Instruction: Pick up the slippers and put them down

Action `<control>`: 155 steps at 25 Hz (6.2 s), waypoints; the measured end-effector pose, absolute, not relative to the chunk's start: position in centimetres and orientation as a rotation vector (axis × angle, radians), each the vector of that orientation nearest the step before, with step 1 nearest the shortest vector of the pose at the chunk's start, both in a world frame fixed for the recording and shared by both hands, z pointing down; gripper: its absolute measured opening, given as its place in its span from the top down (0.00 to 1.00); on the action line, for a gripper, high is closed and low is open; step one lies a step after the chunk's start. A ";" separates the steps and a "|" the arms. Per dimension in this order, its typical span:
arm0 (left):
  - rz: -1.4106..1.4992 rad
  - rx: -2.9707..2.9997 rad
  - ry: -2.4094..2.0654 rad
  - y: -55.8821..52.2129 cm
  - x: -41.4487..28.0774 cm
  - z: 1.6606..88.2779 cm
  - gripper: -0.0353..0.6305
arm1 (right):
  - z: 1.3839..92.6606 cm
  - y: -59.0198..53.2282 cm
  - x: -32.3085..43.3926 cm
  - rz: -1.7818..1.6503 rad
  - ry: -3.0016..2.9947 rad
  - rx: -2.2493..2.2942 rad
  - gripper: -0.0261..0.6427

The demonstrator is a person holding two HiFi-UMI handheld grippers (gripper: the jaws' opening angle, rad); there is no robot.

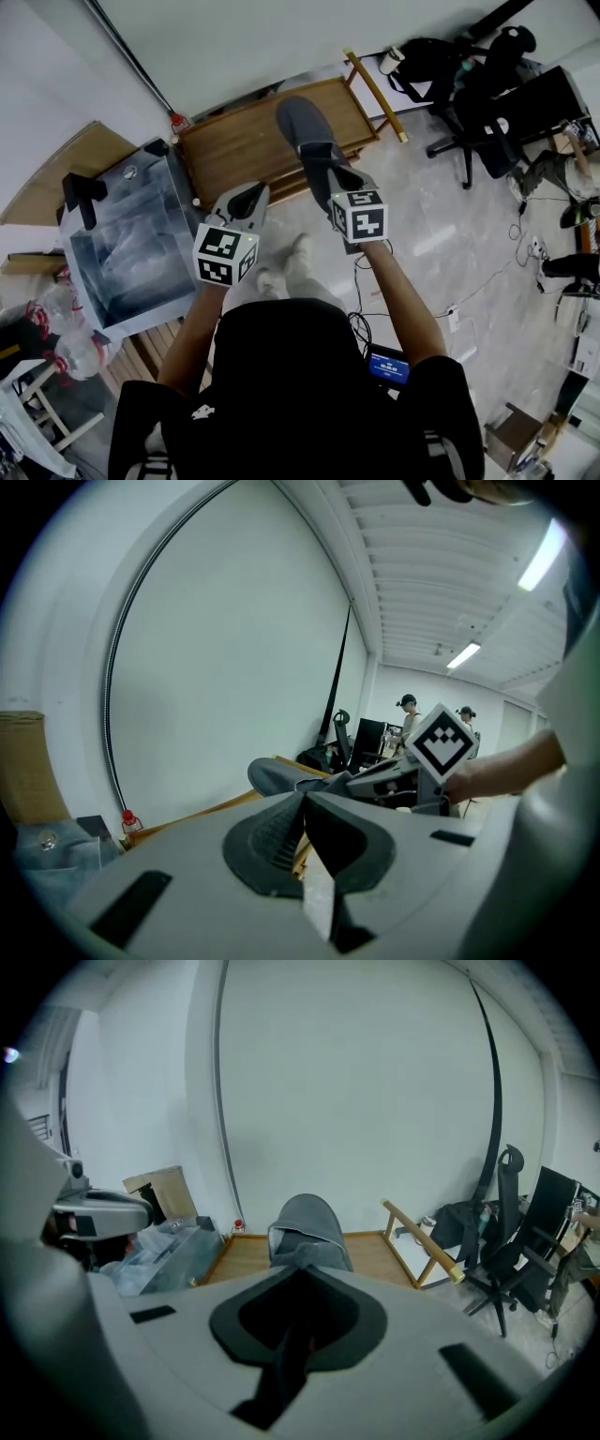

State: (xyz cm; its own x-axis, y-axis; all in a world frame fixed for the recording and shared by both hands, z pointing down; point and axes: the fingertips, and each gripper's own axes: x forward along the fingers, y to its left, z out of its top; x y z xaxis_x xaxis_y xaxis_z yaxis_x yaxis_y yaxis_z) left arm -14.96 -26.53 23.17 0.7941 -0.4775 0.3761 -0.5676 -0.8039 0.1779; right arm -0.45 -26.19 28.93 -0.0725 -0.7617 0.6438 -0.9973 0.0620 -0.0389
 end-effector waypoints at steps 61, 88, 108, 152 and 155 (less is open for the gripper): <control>0.544 2.876 -0.189 -0.9 10.8 22.8 0.94 | 28.1 11.1 24.1 0.927 -1.470 2.356 0.94; 0.723 2.834 -0.048 5.9 21.1 29.7 0.94 | 35.9 17.7 31.7 1.122 -1.410 2.334 0.94; 0.812 2.792 0.014 3.1 21.7 45.6 0.94 | 50.1 14.5 30.9 1.187 -1.361 2.315 0.94; 0.782 2.783 0.031 2.0 17.5 86.0 0.94 | 88.3 13.3 27.6 1.137 -1.358 2.265 0.94; 0.765 2.800 0.037 2.0 17.7 87.5 0.94 | 90.1 13.3 27.3 1.124 -1.366 2.265 0.94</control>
